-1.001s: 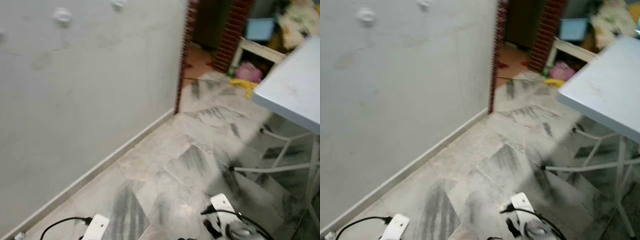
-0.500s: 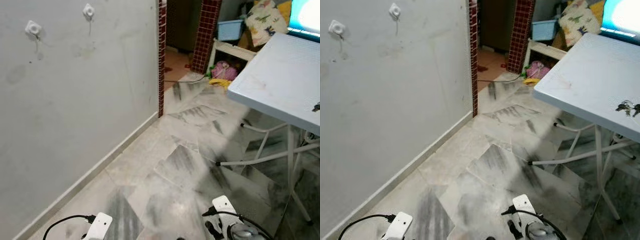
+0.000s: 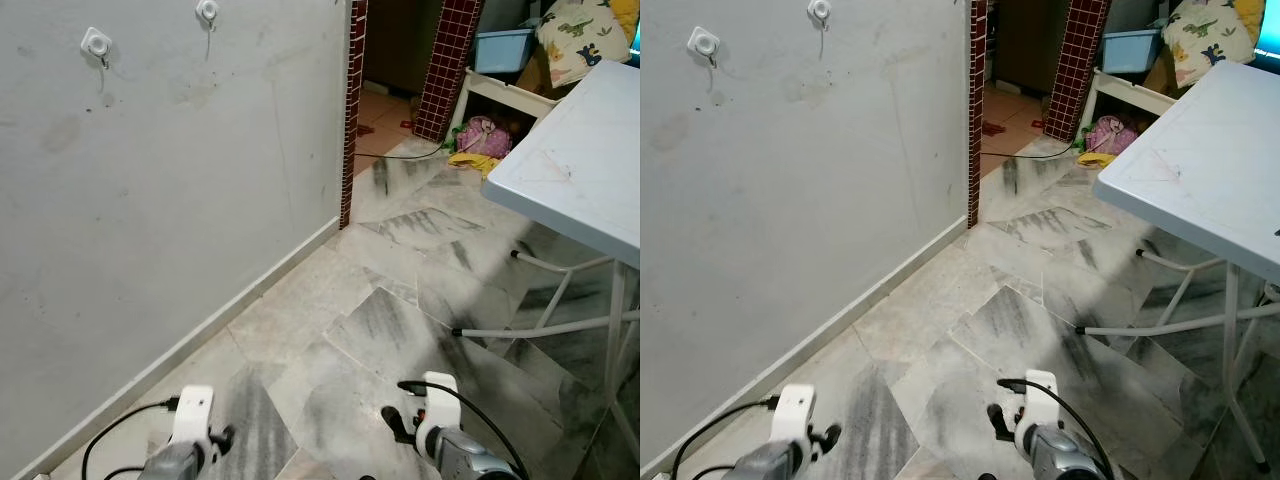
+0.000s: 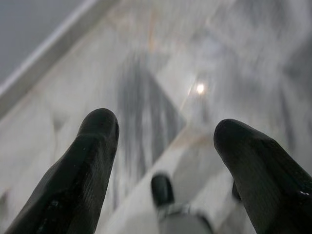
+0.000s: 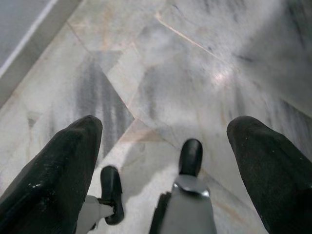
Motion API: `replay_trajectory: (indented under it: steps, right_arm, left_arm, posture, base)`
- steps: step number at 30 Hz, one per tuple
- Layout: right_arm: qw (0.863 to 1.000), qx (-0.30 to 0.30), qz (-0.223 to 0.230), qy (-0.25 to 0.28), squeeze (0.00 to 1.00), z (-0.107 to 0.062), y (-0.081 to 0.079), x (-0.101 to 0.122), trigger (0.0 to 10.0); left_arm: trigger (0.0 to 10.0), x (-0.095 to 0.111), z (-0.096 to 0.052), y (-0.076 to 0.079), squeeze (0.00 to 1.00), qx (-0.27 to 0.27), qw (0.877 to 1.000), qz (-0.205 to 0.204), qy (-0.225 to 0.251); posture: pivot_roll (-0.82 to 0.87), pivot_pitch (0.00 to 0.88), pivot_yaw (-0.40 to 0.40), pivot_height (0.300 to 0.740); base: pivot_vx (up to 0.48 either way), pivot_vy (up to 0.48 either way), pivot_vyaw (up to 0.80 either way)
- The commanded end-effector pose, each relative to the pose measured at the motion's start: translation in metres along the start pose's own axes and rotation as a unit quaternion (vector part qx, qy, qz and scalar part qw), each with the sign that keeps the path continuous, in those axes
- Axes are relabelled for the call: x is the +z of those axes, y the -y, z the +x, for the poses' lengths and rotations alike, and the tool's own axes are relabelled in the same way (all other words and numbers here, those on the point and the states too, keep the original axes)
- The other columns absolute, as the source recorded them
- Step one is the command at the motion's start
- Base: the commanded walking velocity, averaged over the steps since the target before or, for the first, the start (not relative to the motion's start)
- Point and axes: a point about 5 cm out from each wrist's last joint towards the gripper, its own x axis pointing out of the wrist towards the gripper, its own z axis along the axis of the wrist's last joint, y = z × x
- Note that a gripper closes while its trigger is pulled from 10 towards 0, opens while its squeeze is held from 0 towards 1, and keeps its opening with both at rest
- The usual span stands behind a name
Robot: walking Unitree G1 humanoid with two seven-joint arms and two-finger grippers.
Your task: Hang keys on a hook
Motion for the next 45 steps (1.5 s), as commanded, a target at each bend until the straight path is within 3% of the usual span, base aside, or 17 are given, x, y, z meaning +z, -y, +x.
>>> replay_trajectory:
  steps: [1,10,15,19,24,31,35,39,41,45]
  right_arm:
    - [1.000,0.003,-0.017,0.005,0.00,0.001,-0.003,0.003,10.0]
    - [0.999,-0.011,-0.044,0.008,0.00,-0.001,0.006,0.001,10.0]
    - [0.997,0.003,-0.069,0.042,0.00,-0.002,0.009,0.018,10.0]
    - [0.994,-0.001,-0.049,0.099,0.00,-0.006,0.023,0.049,10.0]
    - [0.987,0.004,-0.042,0.155,0.00,-0.011,0.029,0.071,10.0]
    - [0.984,0.014,-0.008,0.176,0.00,-0.014,0.030,0.066,10.0]
    - [0.986,0.023,-0.006,0.165,0.00,-0.013,0.023,0.053,10.0]
    - [0.986,0.048,-0.017,0.161,0.00,-0.011,0.013,0.052,10.0]
    - [0.985,0.050,-0.034,0.160,0.00,-0.010,0.010,0.054,10.0]
    - [0.983,0.044,-0.026,0.174,0.00,-0.010,0.009,0.064,10.0]
  left_arm:
    - [10.0,0.007,0.001,0.001,0.00,-0.004,1.000,0.003,0.014]
    - [10.0,-0.005,0.000,0.011,0.00,-0.020,0.999,0.044,-0.005]
    - [10.0,0.005,0.000,0.013,0.00,-0.041,0.996,0.074,0.029]
    - [10.0,0.032,-0.002,0.010,0.00,-0.091,0.990,0.037,0.105]
    - [10.0,0.032,-0.010,0.002,0.00,-0.093,0.986,0.008,0.137]
    - [10.0,0.028,-0.021,0.022,0.00,-0.128,0.977,0.036,0.164]
    - [10.0,0.026,-0.017,0.025,0.00,-0.106,0.982,0.008,0.155]
    - [10.0,0.034,-0.014,0.034,0.00,-0.118,0.980,-0.003,0.163]
    - [10.0,0.039,-0.012,0.037,0.00,-0.113,0.980,-0.004,0.161]
    - [10.0,0.046,-0.011,0.039,0.00,-0.110,0.980,-0.004,0.164]
  posture:
    - [0.05,0.074,0.027,0.740]
    - [0.04,0.075,0.023,0.740]
    - [0.03,0.085,0.016,0.740]
    - [0.03,0.094,0.014,0.740]
    - [0.02,0.095,0.009,0.740]
    - [0.04,0.103,-0.017,0.740]
    - [0.03,0.095,-0.033,0.740]
    - [0.03,0.091,-0.027,0.740]
    - [0.03,0.089,-0.026,0.740]
    - [0.03,0.083,-0.023,0.740]
  base:
    - [0.000,0.000,0.00]
    - [0.000,0.000,0.00]
    - [0.000,0.000,0.00]
    - [0.000,0.000,0.00]
    - [0.000,0.000,0.00]
    - [0.000,0.000,-0.23]
    - [0.000,0.000,-0.77]
    - [0.000,0.000,-0.78]
    - [0.000,0.000,-0.80]
    - [0.000,0.000,-0.78]
